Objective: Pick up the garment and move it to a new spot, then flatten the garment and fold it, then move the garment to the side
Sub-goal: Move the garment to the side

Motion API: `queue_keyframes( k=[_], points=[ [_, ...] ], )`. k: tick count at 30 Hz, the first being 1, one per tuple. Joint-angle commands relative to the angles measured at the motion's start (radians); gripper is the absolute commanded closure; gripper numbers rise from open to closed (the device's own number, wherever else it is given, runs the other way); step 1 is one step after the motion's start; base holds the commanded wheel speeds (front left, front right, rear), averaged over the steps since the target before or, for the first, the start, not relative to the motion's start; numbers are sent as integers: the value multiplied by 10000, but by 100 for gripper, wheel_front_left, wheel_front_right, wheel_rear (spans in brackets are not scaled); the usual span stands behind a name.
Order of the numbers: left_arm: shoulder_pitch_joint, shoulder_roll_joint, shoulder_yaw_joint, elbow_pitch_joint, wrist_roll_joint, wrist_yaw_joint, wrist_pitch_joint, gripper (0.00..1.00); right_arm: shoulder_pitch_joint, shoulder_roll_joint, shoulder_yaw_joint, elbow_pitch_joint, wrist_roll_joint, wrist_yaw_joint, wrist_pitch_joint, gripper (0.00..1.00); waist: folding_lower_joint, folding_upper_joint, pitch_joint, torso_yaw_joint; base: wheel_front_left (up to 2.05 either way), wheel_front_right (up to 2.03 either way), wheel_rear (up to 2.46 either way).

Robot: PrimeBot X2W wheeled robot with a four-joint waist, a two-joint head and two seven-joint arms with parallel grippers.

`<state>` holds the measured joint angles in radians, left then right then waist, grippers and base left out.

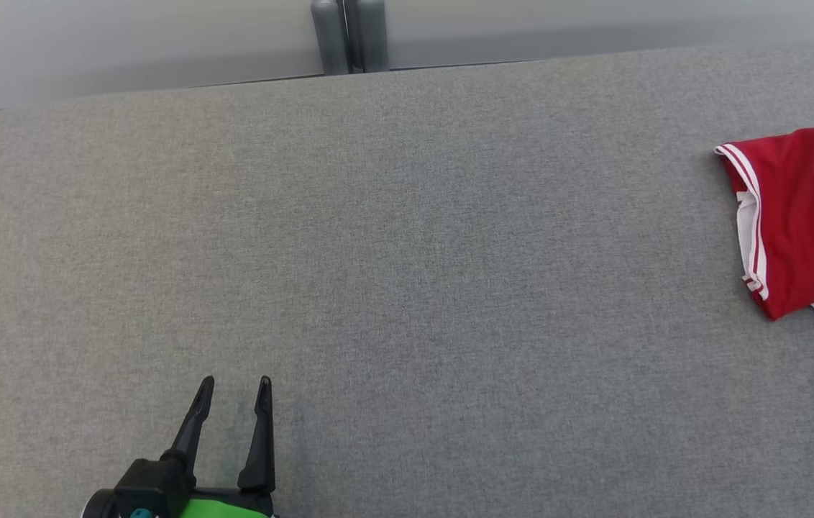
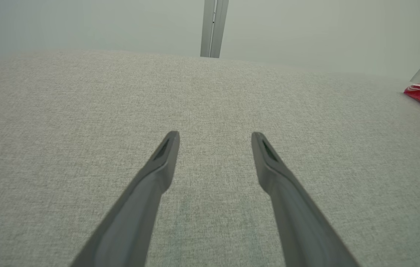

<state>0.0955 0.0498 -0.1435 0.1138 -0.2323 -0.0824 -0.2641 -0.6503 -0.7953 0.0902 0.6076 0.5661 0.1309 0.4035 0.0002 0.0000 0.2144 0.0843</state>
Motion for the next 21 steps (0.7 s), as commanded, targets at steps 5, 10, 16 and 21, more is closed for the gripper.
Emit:
queue_keyframes(
  k=[5, 10, 16, 21],
  points=[
    [298, 17, 208, 51, -188, 139, 1, 0, 307, -206, -239, -771, -59, -3, -505, 0, -2, 0, -515, -116, 0, 0, 0],
    [608, 19, 543, 50, -204, 415, 1, 0, 1504, -18, -377, -2053, 151, -3, -1644, 0, -2, 0, -1370, -239, 0, 0, 0],
    [1033, 19, 1146, 123, -201, 276, 1, 0, 3948, 1422, -948, -3366, -688, -3, -4242, 0, -2, 0, -2378, -295, 0, 0, 0],
    [934, 17, 1438, 406, -56, 70, 1, 0, 6049, 3383, -1163, -3605, -2112, -2, -6114, 0, -2, 0, -2567, -236, 0, 0, 0]
  ],
)
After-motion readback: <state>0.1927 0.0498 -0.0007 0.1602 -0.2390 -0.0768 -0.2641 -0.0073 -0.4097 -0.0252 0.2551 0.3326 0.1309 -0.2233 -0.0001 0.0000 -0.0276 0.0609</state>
